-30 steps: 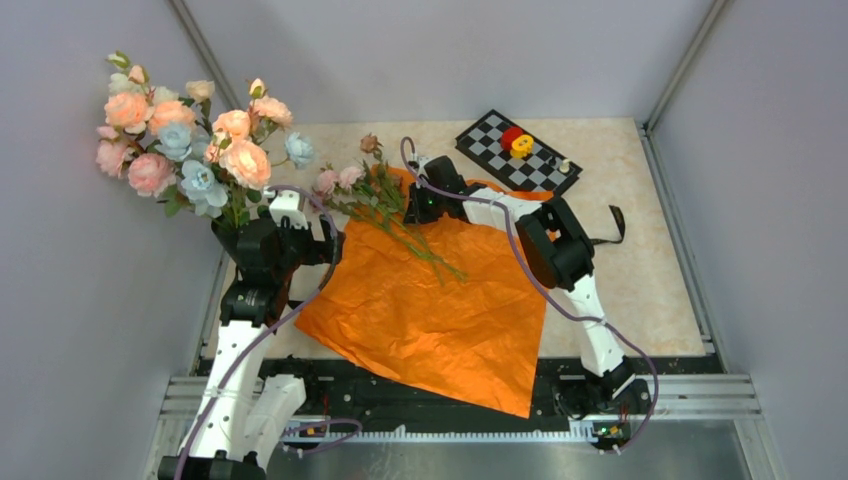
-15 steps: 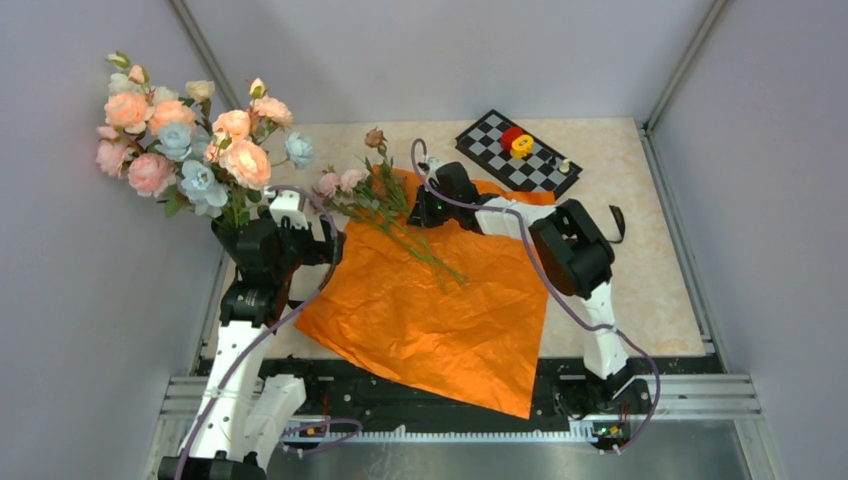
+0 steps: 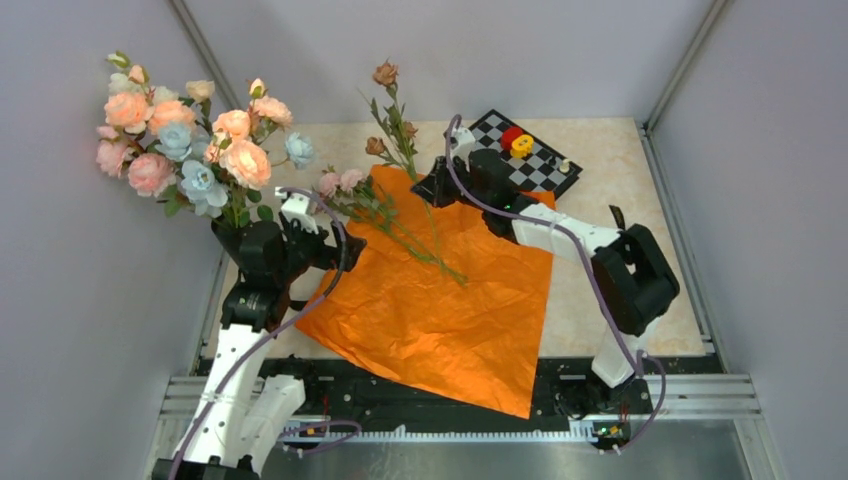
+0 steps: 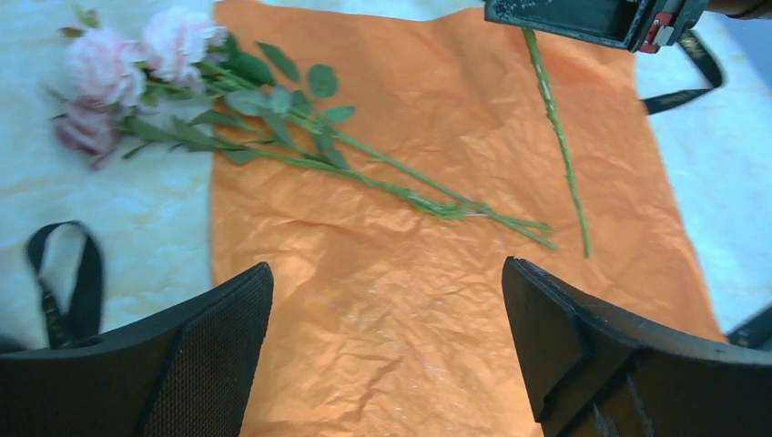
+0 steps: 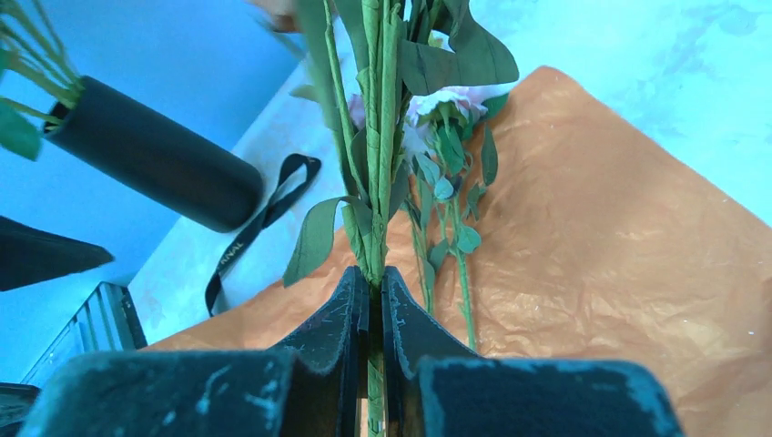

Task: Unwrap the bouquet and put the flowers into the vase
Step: Pick up the fake flower from the wrapping paper.

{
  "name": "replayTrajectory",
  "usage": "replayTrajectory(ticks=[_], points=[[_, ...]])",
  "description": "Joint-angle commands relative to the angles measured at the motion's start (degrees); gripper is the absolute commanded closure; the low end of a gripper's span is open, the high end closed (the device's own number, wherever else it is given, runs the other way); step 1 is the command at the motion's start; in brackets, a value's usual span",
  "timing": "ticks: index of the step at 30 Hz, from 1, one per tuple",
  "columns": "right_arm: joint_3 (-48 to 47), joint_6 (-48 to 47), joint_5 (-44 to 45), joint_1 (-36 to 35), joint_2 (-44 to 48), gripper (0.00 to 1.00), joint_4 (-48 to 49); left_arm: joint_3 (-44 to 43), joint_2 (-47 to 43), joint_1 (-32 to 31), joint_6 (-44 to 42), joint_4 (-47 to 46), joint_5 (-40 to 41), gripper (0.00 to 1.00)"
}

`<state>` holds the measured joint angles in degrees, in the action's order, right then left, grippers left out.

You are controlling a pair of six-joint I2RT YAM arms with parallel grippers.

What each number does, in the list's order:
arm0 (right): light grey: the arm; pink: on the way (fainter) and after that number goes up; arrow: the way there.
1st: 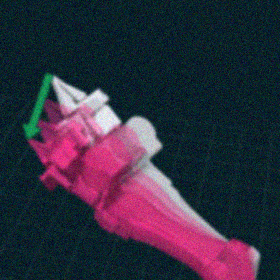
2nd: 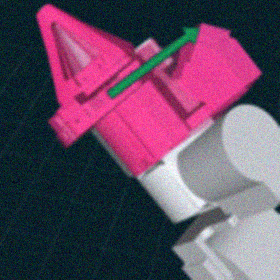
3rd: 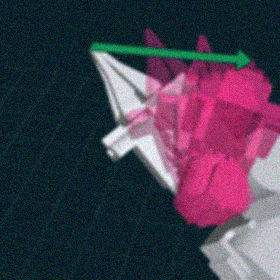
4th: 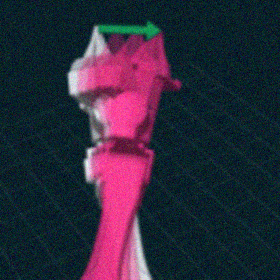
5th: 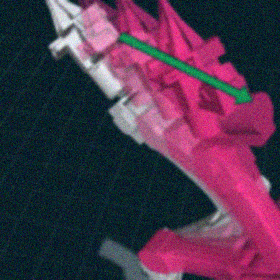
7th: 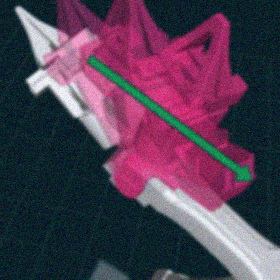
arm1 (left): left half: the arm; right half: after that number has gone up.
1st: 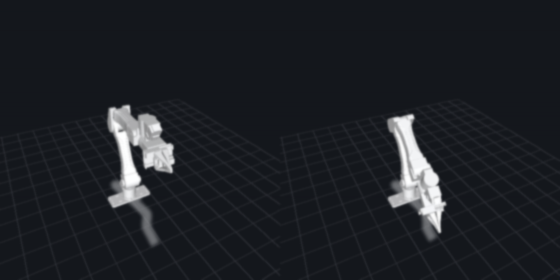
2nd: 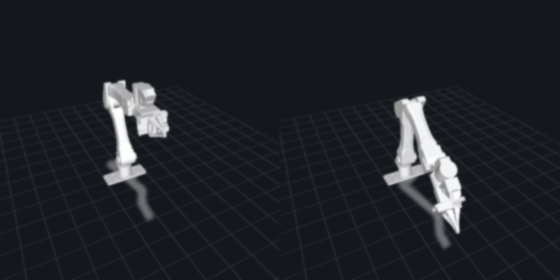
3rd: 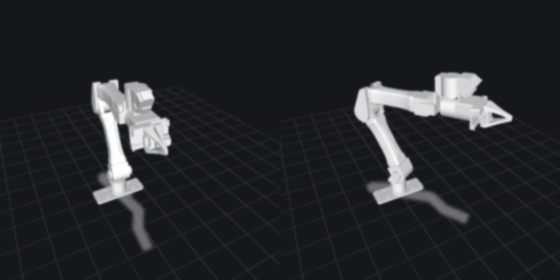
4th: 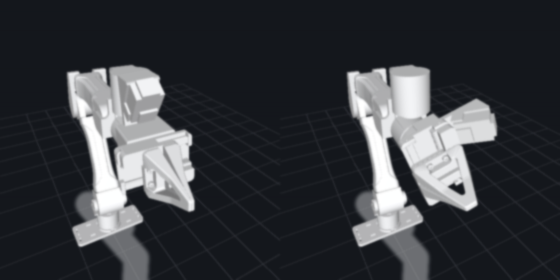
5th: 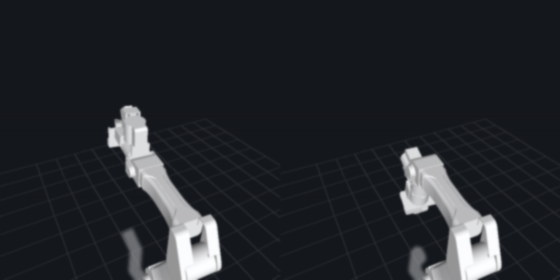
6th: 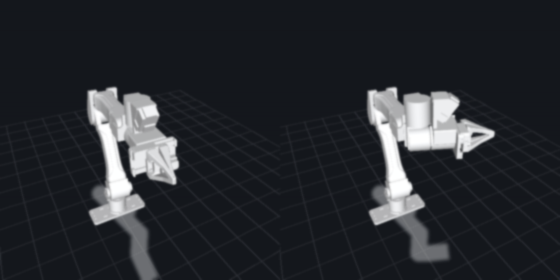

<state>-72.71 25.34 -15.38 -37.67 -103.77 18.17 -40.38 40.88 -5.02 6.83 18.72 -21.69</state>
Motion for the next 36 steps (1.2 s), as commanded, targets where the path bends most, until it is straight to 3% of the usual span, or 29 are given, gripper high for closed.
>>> replayTrajectory(ticks=[1,10,15,22,36], points=[[3.27,-0.30,-0.67,0.23,9.70,1.00,5.54,-1.99,-0.25,-2.73,8.11,-7.30,-5.98,0.01],[9.61,-1.30,-6.52,-2.31,23.56,1.00,7.51,-3.05,0.15,-5.73,35.90,-34.92,-11.34,0.01],[9.65,-2.43,-6.17,-5.54,26.55,1.00,6.87,-5.25,3.06,-6.68,45.68,-45.56,-11.67,0.01],[7.94,-4.33,-7.18,-9.40,26.30,1.00,5.87,-10.66,5.51,-7.11,42.09,-41.44,-10.89,0.01],[4.79,-7.01,-9.78,-12.75,25.27,1.00,2.18,-12.66,8.63,-7.11,42.84,-41.19,-9.53,0.01]])
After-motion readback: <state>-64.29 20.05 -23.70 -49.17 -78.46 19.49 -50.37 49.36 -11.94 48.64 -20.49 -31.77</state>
